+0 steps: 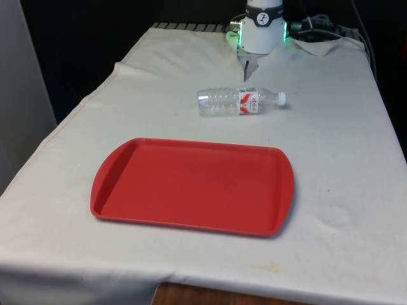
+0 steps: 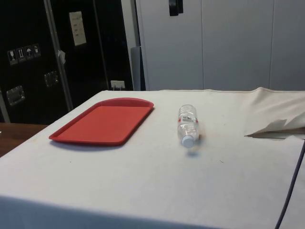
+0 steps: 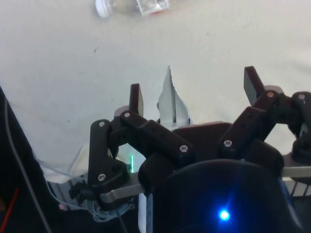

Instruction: Place the bottle upright on the tray.

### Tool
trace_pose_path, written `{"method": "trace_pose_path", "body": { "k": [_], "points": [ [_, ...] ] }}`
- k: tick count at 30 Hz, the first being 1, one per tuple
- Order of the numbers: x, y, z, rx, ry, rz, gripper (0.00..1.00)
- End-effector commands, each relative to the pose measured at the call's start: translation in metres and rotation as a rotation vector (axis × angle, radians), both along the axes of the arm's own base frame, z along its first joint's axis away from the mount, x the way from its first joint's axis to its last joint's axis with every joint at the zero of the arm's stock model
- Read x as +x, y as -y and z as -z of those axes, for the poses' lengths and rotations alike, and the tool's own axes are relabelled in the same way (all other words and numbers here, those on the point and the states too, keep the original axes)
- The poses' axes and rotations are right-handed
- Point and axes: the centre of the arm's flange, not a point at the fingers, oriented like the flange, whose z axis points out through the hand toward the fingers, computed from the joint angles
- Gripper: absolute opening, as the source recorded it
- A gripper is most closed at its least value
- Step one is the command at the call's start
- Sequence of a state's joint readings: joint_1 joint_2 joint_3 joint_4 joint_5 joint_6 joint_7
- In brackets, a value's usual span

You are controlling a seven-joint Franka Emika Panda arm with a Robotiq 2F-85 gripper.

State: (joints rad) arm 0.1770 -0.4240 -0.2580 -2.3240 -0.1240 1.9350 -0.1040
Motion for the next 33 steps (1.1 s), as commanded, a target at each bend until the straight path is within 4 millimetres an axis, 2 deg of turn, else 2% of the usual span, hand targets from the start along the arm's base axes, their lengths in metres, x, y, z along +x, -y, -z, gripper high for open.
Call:
{"method": "trace_pose_path", "body": {
  "k": [1,13,19,33],
  "points": [
    [-0.004,-0.002,0.001,-0.003,0.01,0.0,1.0],
    [-0.015,-0.009,0.011,0.005,-0.003,-0.017,1.0],
    [-0.016,-0.013,0.03,0.003,0.005,-0.018,1.0],
    [-0.016,-0.016,0.056,0.003,-0.003,-0.022,1.0]
  ]
}}
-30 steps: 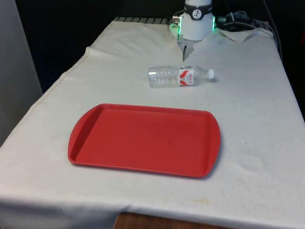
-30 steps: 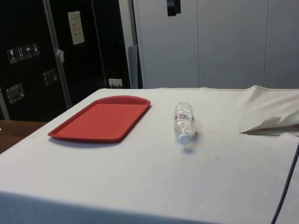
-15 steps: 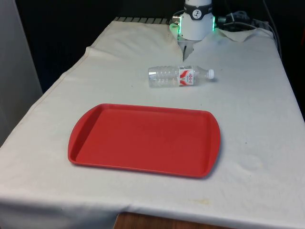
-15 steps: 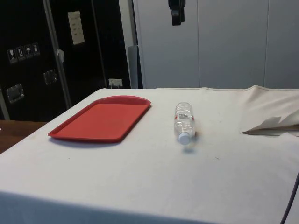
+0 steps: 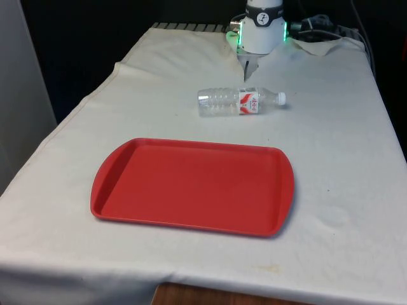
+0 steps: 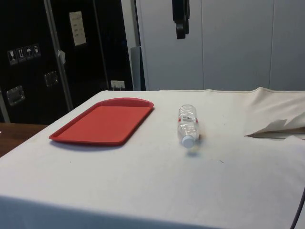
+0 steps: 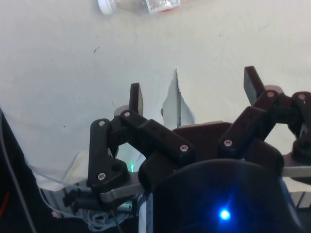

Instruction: Place the bottle upright on the tray.

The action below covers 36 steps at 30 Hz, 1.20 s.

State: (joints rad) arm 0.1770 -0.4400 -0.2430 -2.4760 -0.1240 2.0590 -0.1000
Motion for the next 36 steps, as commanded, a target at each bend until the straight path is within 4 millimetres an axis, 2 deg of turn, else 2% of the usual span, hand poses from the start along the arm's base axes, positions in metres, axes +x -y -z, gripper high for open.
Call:
{"method": "trace_pose_path", "body": {
  "k": [1,36],
  "points": [
    [0.0,-0.001,0.004,-0.001,0.006,0.004,1.0],
    [0.0,-0.012,0.078,-0.012,-0.02,-0.012,1.0]
  ]
}}
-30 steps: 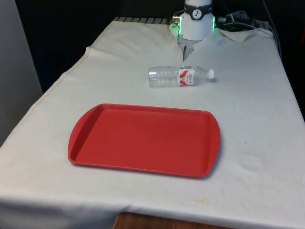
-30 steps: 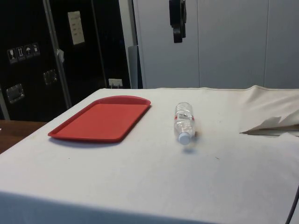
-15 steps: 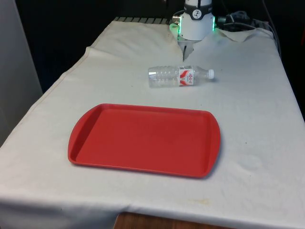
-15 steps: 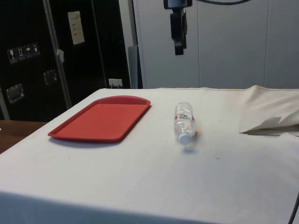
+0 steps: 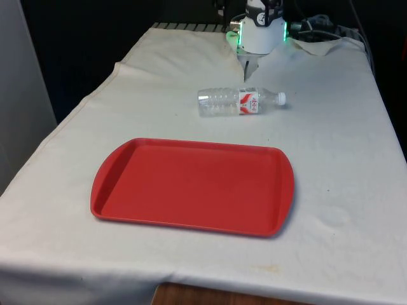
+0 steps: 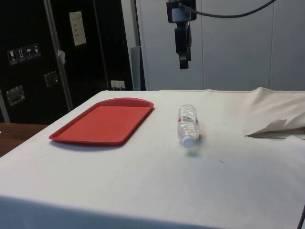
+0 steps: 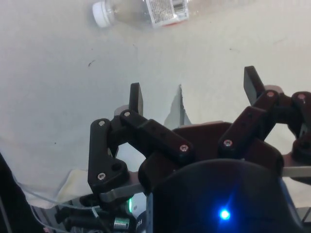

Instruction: Place the bottle upright on the tray.

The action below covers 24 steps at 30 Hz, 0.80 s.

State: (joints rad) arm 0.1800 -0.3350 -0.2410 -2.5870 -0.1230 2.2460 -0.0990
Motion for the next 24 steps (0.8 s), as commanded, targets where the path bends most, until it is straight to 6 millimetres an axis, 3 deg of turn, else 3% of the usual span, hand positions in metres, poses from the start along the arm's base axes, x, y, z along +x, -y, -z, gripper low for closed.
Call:
{"method": "trace_pose_path", "body": {
  "k": [1,24],
  "points": [
    [0.0,-0.002,0.004,-0.003,0.007,0.002,1.0],
    [0.0,-0.015,0.046,-0.019,-0.021,-0.013,1.0]
  ]
}}
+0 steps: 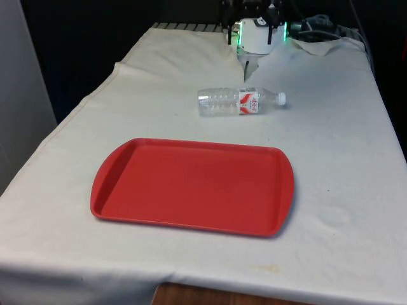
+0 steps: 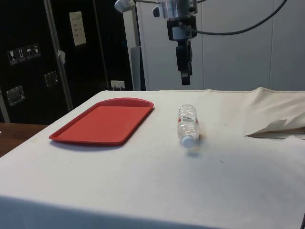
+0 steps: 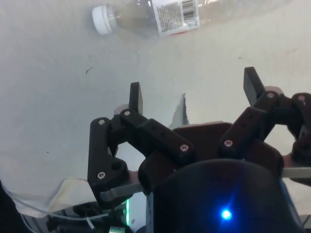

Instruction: Place the bottle upright on the tray.

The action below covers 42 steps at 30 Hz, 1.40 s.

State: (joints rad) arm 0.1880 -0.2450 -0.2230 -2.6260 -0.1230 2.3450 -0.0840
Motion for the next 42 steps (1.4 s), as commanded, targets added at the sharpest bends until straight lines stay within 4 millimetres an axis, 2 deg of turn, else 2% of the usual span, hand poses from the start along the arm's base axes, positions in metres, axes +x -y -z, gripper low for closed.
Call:
{"method": "trace_pose_path", "body": {
  "k": [1,7,42],
  "points": [
    [0.0,-0.001,0.002,-0.001,-0.002,-0.001,1.0],
    [0.001,-0.006,0.008,-0.01,-0.003,-0.009,1.0],
    [0.0,-0.028,0.018,-0.025,-0.03,-0.164,1.0]
  ]
}}
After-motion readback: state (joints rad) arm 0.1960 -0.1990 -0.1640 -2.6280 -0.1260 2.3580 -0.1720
